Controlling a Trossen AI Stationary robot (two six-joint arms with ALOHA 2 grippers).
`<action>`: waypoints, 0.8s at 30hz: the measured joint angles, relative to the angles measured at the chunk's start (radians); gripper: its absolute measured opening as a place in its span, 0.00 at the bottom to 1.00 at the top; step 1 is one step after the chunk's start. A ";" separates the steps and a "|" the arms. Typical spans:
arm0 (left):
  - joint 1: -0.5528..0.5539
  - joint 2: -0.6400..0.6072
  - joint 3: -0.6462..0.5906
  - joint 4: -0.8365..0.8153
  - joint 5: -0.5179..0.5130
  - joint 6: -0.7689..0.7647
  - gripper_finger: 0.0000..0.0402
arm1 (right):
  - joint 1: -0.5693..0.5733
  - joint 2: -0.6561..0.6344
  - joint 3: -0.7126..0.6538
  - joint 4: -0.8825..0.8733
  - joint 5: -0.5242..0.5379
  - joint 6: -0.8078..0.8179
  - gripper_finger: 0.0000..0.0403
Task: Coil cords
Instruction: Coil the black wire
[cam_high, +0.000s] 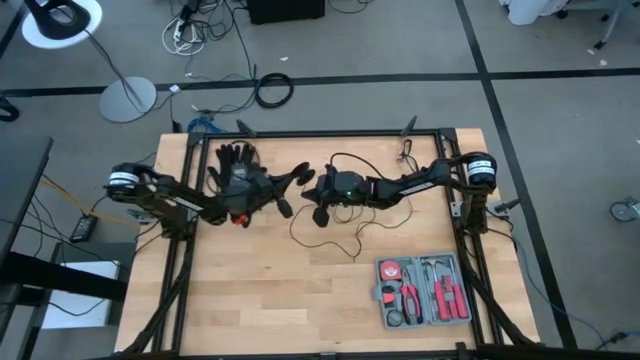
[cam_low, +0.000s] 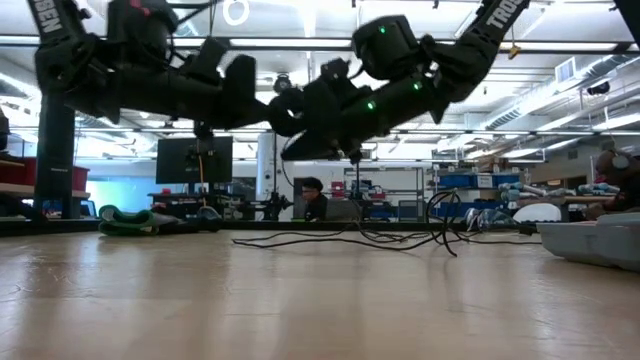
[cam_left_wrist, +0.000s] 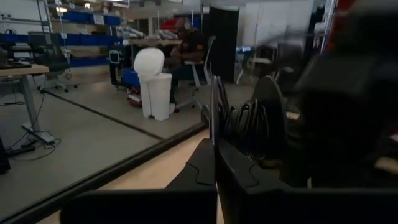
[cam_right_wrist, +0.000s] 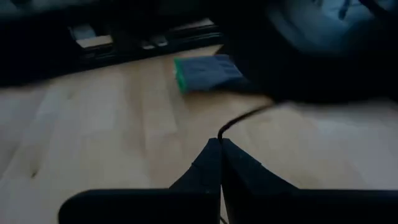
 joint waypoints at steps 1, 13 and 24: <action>0.000 0.019 0.018 -0.005 -0.001 0.000 0.00 | 0.003 0.000 0.013 -0.016 -0.002 -0.010 0.00; 0.000 0.119 0.108 -0.210 -0.039 0.029 0.00 | 0.041 -0.007 0.037 -0.069 0.021 -0.078 0.00; -0.003 0.117 0.104 -0.316 -0.048 0.026 0.00 | 0.041 -0.118 0.037 -0.227 0.233 -0.132 0.00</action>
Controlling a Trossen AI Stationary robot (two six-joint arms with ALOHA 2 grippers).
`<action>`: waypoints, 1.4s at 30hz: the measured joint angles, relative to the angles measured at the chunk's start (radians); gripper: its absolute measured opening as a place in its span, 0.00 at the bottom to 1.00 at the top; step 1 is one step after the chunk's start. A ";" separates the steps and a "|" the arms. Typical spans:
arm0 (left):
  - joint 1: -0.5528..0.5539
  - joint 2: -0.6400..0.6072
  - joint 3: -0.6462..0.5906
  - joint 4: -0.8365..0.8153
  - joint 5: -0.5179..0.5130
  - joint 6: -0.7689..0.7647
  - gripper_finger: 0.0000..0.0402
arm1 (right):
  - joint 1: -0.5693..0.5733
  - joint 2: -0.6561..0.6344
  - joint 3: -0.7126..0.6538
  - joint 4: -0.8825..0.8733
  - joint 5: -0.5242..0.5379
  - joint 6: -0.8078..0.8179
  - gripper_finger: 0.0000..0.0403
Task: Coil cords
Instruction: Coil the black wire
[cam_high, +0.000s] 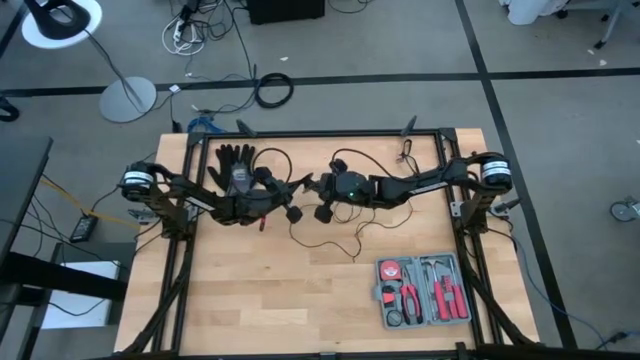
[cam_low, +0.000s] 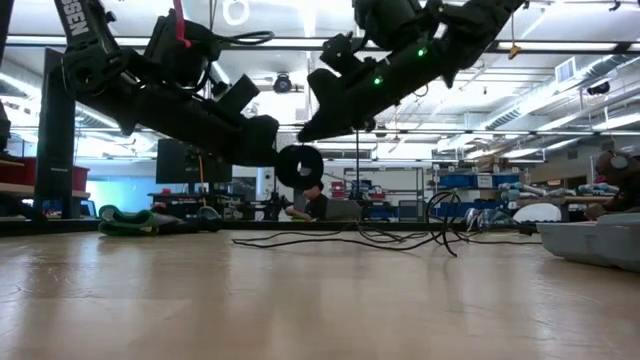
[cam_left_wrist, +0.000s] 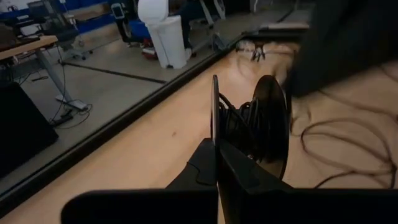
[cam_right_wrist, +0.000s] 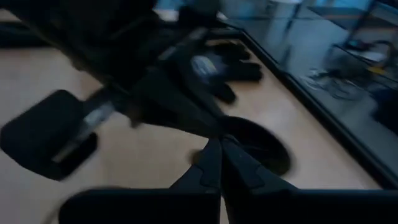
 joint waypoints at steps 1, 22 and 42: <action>0.000 0.000 0.000 -0.006 -0.002 -0.005 0.00 | -0.001 -0.013 0.000 -0.031 0.023 0.000 0.00; -0.015 -0.011 -0.171 0.421 0.008 -0.146 0.00 | -0.061 0.032 -0.009 -0.250 -0.073 0.082 0.05; -0.013 -0.011 -0.371 0.665 -0.033 -0.200 0.00 | -0.039 -0.153 -0.338 0.134 -0.072 0.125 0.03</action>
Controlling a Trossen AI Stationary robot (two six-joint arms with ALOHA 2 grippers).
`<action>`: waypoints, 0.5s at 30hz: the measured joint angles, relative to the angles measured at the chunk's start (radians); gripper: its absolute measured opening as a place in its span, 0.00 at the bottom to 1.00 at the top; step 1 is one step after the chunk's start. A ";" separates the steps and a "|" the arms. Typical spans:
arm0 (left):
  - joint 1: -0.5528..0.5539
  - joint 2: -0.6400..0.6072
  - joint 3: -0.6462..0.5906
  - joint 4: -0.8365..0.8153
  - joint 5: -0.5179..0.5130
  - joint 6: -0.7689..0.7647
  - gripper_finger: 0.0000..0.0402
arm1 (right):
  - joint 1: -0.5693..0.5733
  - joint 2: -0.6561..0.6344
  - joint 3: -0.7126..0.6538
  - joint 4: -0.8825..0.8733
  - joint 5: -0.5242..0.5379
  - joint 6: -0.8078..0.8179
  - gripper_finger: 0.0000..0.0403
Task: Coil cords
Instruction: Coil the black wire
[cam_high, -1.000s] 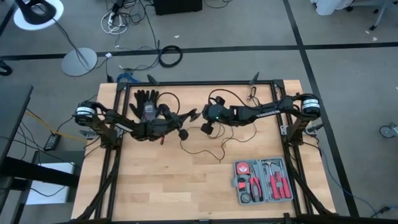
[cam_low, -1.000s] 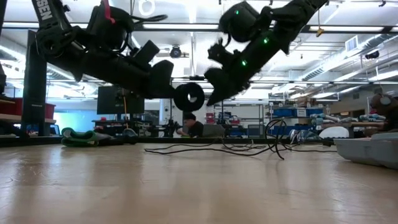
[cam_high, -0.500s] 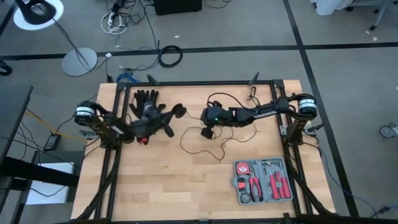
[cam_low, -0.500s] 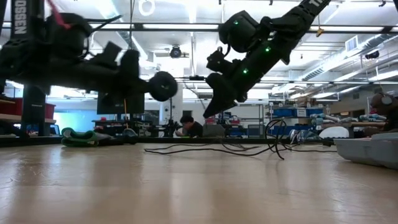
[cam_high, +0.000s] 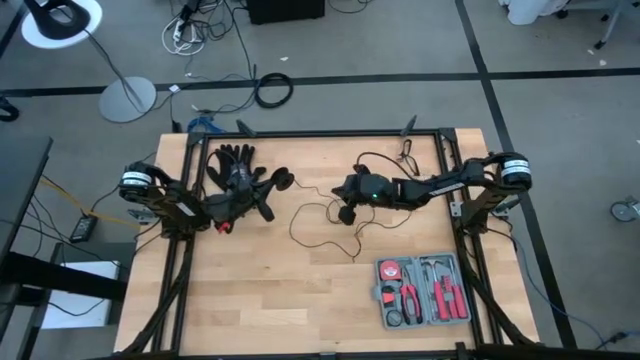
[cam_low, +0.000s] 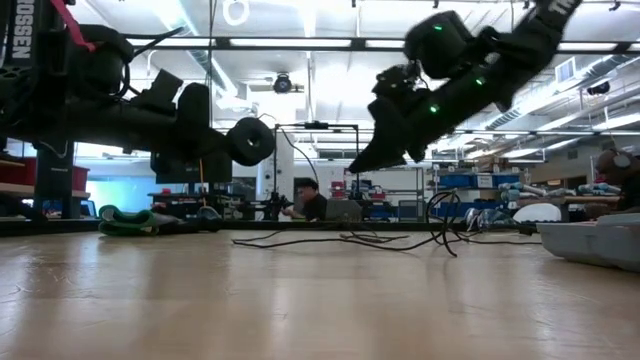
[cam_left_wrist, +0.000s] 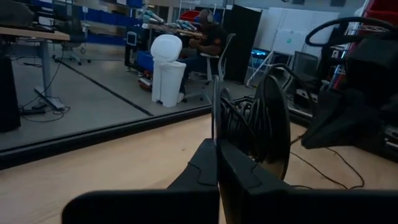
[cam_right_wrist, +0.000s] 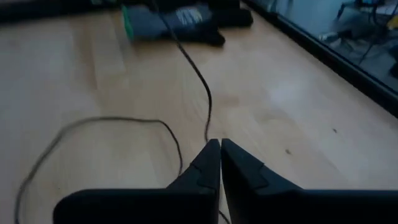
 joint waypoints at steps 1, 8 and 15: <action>0.000 0.000 -0.001 0.000 -0.001 0.004 0.00 | 0.000 0.004 -0.030 0.060 0.000 0.012 0.03; 0.000 0.000 0.010 -0.003 0.005 0.026 0.00 | -0.002 0.179 -0.100 0.456 0.000 0.051 0.03; 0.000 0.000 0.027 -0.019 0.033 0.027 0.00 | -0.001 0.326 -0.034 0.544 0.000 0.062 0.03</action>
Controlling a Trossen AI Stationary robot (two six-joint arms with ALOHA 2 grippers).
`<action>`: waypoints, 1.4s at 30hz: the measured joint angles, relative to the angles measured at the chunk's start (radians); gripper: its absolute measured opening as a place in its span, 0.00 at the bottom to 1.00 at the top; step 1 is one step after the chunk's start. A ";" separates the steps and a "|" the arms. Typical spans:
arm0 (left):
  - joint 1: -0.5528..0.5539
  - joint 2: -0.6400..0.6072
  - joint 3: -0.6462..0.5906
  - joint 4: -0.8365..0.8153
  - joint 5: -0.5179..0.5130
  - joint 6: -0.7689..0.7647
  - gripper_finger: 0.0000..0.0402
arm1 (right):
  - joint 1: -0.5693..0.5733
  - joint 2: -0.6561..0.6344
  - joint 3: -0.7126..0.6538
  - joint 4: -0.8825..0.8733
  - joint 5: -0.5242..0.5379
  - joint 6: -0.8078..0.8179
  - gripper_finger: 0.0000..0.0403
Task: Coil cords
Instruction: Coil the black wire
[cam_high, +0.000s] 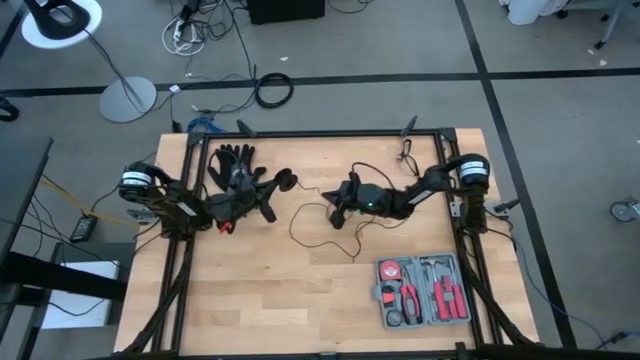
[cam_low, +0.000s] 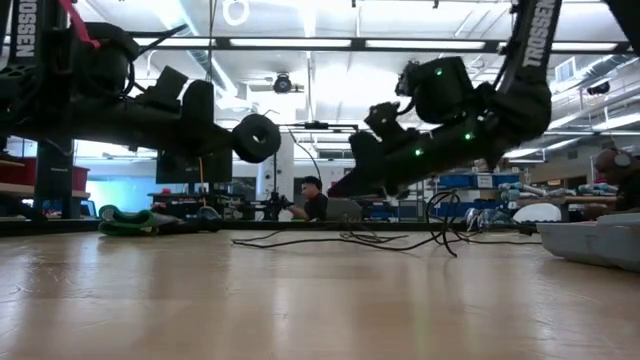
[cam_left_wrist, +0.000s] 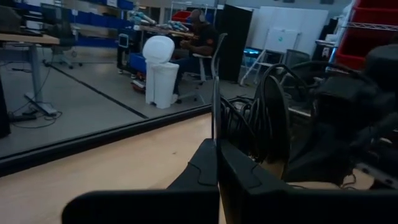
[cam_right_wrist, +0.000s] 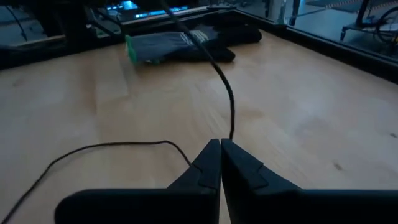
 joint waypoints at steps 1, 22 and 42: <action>0.000 0.000 0.000 -0.003 0.001 0.000 0.00 | 0.000 0.019 0.013 0.006 0.002 0.000 0.03; 0.000 0.000 0.011 -0.024 0.047 0.055 0.00 | -0.002 0.042 0.052 0.025 0.050 -0.080 0.15; 0.000 0.000 0.011 -0.027 0.047 0.075 0.00 | 0.029 0.009 0.052 0.007 0.112 -0.159 0.14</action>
